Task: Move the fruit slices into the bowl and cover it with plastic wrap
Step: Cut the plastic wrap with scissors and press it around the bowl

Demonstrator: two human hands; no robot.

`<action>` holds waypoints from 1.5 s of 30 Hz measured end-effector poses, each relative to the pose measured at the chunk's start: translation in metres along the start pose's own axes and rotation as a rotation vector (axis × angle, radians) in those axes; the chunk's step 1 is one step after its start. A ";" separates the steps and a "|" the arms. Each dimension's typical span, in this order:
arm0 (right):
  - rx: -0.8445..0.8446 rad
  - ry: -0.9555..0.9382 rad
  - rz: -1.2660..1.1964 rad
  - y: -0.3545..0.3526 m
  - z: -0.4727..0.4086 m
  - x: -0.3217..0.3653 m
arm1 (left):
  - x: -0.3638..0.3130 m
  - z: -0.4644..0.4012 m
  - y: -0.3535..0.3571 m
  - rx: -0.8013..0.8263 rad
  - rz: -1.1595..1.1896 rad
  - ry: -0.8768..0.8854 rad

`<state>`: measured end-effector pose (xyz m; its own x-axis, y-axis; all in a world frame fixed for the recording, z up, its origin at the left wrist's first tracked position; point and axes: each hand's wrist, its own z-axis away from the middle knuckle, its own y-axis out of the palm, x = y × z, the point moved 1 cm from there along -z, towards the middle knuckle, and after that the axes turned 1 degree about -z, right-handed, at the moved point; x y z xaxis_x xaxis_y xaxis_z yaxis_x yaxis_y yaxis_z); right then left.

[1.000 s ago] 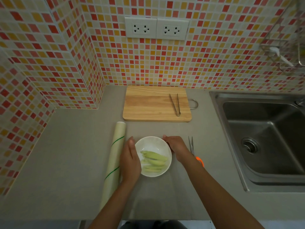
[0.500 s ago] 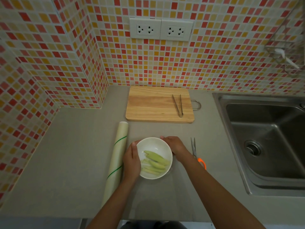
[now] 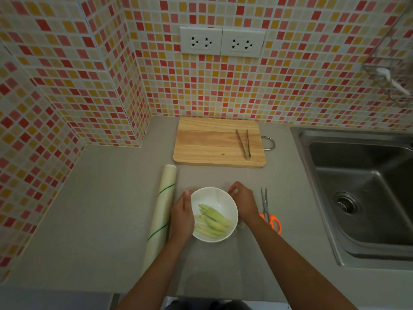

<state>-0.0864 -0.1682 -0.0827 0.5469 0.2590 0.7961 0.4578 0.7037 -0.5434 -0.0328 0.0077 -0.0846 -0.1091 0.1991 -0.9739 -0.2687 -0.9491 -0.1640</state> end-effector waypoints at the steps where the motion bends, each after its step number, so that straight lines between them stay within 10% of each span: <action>1: 0.009 -0.034 0.032 0.000 0.000 -0.001 | 0.000 0.000 0.001 -0.006 -0.003 0.000; 8: -0.087 -0.030 0.315 -0.003 0.001 -0.010 | -0.003 0.000 0.000 0.010 0.005 -0.003; 12: -0.155 0.064 -0.373 -0.013 0.007 0.000 | -0.003 0.001 0.000 0.003 0.029 -0.014; 19: 0.261 0.304 -1.035 0.012 0.045 0.008 | -0.002 0.002 0.005 -0.039 0.109 -0.106; 35: 0.240 0.108 -0.495 -0.008 0.032 0.015 | -0.022 -0.032 0.002 0.269 -0.129 0.028; 45: 0.363 0.161 -0.660 0.001 0.031 0.018 | -0.012 0.027 0.010 -0.115 0.084 -0.192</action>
<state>-0.0982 -0.1427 -0.0608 0.3487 -0.3700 0.8611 0.4809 0.8592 0.1744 -0.0604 0.0028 -0.0702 -0.3091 0.1509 -0.9390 -0.1412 -0.9837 -0.1116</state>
